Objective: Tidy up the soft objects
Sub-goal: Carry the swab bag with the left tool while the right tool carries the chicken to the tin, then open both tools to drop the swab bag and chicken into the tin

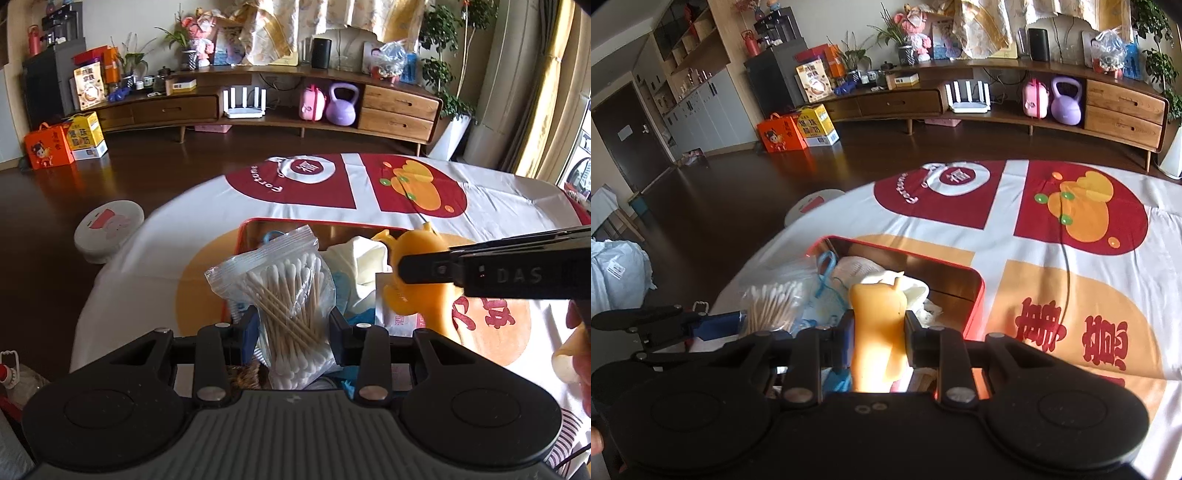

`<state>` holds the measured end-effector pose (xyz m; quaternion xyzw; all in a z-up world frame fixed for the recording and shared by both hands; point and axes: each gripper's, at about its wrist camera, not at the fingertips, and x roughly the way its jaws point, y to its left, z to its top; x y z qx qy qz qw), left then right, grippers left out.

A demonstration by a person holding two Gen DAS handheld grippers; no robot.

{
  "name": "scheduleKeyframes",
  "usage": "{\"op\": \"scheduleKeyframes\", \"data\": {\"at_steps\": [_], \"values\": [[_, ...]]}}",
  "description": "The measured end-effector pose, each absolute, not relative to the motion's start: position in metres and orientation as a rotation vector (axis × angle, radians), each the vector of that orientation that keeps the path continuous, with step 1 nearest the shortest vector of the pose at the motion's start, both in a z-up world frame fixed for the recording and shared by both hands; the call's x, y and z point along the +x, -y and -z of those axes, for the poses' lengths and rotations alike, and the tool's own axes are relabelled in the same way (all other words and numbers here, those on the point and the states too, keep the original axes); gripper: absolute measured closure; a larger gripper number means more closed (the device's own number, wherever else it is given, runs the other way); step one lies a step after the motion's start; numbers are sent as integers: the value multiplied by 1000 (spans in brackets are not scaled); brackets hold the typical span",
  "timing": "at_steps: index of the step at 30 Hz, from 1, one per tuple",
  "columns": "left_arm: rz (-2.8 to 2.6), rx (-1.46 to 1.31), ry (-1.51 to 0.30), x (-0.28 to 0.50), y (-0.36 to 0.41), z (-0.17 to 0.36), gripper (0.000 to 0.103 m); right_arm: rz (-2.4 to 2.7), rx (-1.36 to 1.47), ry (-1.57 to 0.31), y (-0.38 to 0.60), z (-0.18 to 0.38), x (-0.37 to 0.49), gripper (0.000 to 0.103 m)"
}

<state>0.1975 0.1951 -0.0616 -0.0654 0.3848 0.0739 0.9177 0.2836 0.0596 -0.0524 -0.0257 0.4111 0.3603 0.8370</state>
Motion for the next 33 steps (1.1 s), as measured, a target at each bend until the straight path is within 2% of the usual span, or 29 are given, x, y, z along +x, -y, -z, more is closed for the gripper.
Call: {"op": "scheduleKeyframes", "data": {"at_steps": [12,23,31,33], "values": [[-122,-143,-851,221,-191,93,65,-740,-45,-919,-55,80,295,75],[-131,-177,-863,218,-192,98,63,-741,-137,-873,-61,80,286,68],[-131,-176,-835,207,-188,87,40,-746,-142,-872,-55,72,280,61],[-134,-187,-829,203,-189,84,39,-748,-141,-862,-53,68,276,51]]}}
